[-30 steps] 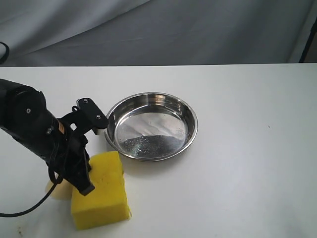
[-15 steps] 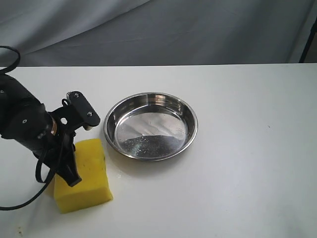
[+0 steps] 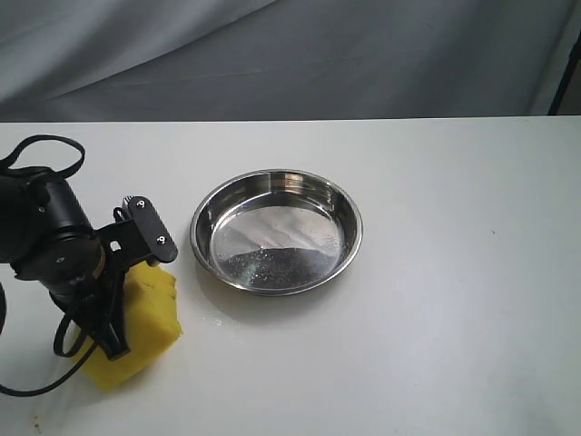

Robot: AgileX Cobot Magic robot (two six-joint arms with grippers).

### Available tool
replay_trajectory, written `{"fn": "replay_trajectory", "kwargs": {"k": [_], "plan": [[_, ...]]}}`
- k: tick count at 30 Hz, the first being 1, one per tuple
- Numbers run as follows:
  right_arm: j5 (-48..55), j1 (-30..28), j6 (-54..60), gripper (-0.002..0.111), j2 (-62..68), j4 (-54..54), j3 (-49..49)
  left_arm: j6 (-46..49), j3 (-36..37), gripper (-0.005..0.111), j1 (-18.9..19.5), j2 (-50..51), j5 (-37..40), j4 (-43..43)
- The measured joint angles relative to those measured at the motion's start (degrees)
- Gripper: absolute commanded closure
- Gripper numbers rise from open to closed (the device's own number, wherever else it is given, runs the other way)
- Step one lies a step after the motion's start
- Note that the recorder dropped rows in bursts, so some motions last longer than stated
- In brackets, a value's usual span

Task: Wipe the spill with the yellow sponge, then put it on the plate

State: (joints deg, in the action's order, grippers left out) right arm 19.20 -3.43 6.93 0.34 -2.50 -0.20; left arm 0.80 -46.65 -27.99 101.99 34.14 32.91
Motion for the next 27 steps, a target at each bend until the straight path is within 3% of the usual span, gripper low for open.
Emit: {"fn": "replay_trajectory", "kwargs": {"k": [8,14,19,24,27], "plan": [[0.0,0.0,0.0,0.108,0.0,0.0,0.0,-0.4,0.5,0.107,0.0,-1.8,3.9,3.3],[0.0,0.0,0.0,0.108,0.0,0.0,0.0,-0.4,0.8,0.103,0.0,-7.0,4.1,0.2],[0.0,0.0,0.0,0.108,0.0,0.0,0.0,-0.3,0.8,0.086,0.0,-9.1,1.7,-5.2],[0.0,0.0,0.0,0.108,0.0,0.0,0.0,-0.3,0.8,0.051,0.0,-9.1,1.9,-5.7],[0.0,0.0,0.0,0.108,0.0,0.0,0.0,-0.3,0.8,0.039,0.0,-9.1,1.9,-5.5]]}}
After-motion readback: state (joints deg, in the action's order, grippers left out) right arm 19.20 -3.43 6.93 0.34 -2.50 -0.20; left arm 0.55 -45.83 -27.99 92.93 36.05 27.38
